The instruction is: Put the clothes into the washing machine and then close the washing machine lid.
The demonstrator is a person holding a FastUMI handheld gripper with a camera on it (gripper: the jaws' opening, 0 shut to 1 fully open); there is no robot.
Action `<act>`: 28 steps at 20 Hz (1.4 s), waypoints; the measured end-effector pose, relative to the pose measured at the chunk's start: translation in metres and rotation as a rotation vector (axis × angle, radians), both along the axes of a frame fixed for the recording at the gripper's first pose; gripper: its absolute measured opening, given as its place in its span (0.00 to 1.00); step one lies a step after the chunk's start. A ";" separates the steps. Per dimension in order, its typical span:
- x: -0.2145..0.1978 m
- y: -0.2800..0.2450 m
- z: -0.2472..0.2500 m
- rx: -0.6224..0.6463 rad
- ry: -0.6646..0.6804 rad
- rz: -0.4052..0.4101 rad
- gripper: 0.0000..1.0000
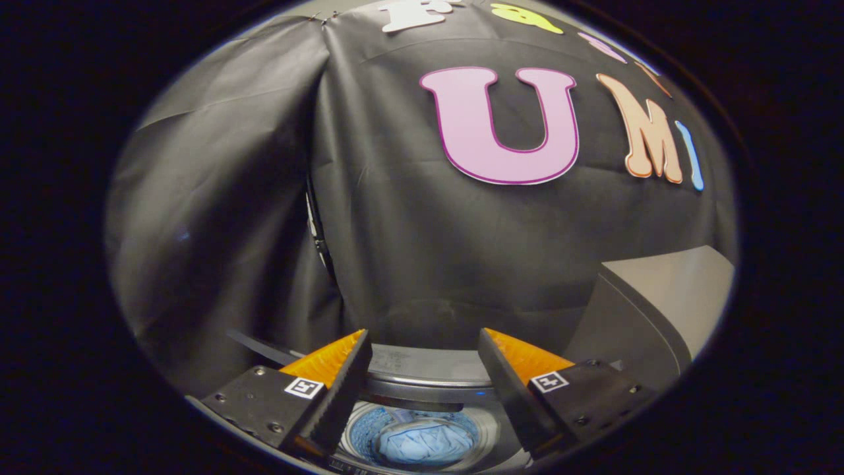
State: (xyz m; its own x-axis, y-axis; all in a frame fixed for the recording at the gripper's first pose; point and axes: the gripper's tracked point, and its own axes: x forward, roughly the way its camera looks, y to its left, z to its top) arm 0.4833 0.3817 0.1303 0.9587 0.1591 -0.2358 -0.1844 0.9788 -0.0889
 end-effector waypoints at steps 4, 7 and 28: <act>-0.023 -0.001 -0.027 -0.040 0.058 0.004 0.97; -0.030 0.000 -0.019 -0.007 0.017 0.007 0.97; -0.185 -0.184 0.148 0.014 -0.352 -0.170 0.97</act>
